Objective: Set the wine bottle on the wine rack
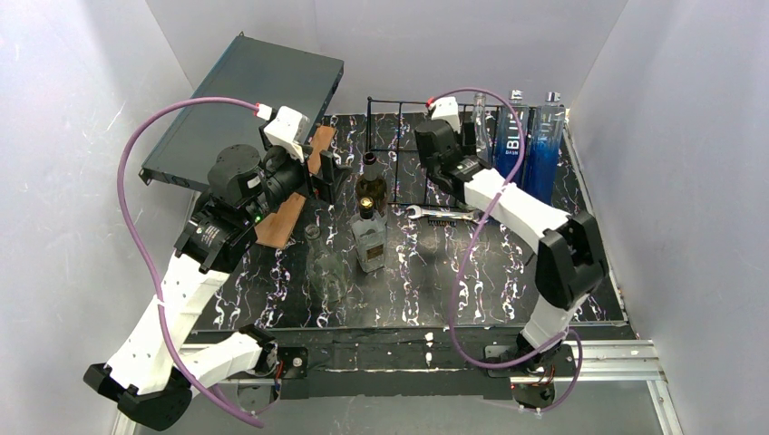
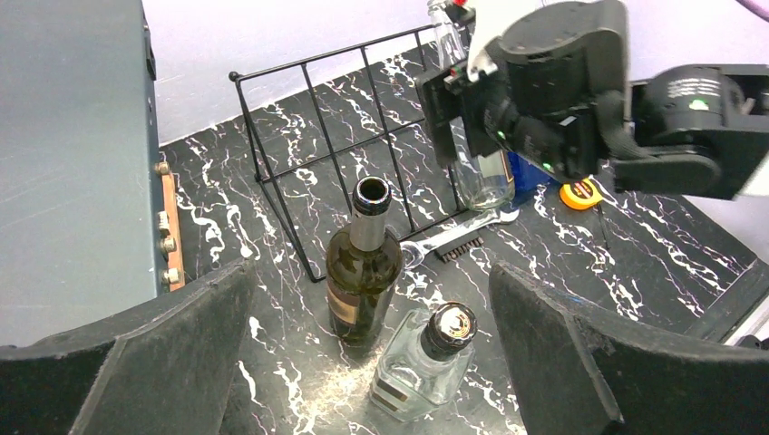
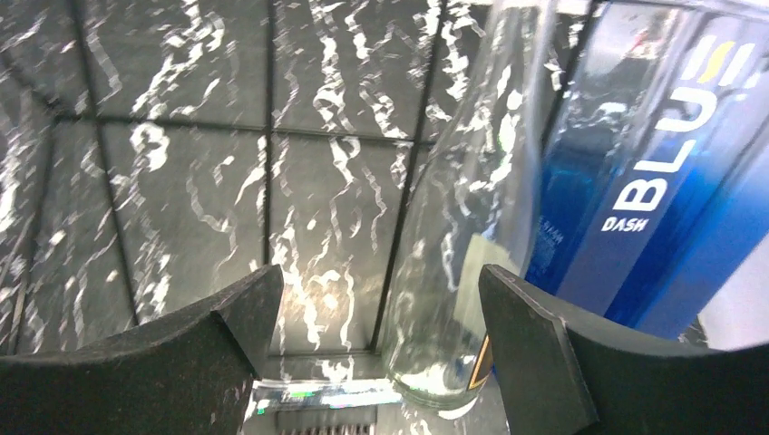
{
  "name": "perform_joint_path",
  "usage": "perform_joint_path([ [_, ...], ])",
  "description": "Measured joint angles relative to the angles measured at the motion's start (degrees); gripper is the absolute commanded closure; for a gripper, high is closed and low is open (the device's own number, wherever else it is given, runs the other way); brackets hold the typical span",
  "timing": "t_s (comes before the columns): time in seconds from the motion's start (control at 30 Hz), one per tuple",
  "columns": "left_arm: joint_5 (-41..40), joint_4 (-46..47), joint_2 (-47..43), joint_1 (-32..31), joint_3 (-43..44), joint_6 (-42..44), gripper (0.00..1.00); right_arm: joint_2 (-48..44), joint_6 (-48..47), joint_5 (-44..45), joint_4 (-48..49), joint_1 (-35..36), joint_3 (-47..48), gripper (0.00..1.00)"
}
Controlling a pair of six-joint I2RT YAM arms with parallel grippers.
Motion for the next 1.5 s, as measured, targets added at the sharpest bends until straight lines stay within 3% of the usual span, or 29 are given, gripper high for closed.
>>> perform_joint_path([
  [0.2,-0.02,0.0,0.0,0.0,0.0,-0.02,0.01,-8.22,-0.48,-10.45,-0.35,3.3,-9.84,0.1],
  [0.37,-0.02,0.02,0.0,0.0,-0.09,-0.02,0.01,-15.04,0.11,-18.56,-0.17,10.16,-20.48,0.08],
  [0.5,0.0,0.02,0.02,0.0,-0.13,-0.02,0.01,-22.73,0.61,-19.56,0.24,18.14,-28.09,0.08],
  [0.77,0.02,0.04,0.39,0.0,-0.13,-0.04,0.01,-30.47,5.55,-15.23,-0.92,28.83,-30.18,0.07],
  [0.97,0.02,0.04,0.5,0.0,-0.13,-0.04,0.01,-31.17,9.03,-14.84,-0.55,35.56,-32.04,0.06],
  [1.1,0.02,0.04,0.5,0.0,-0.13,-0.04,0.01,-30.1,11.19,-13.84,1.31,35.76,-31.52,0.02],
  [1.5,-0.04,0.42,0.5,0.0,-0.66,-0.02,0.01,-21.51,14.8,-9.35,6.82,35.74,-26.75,0.02],
])
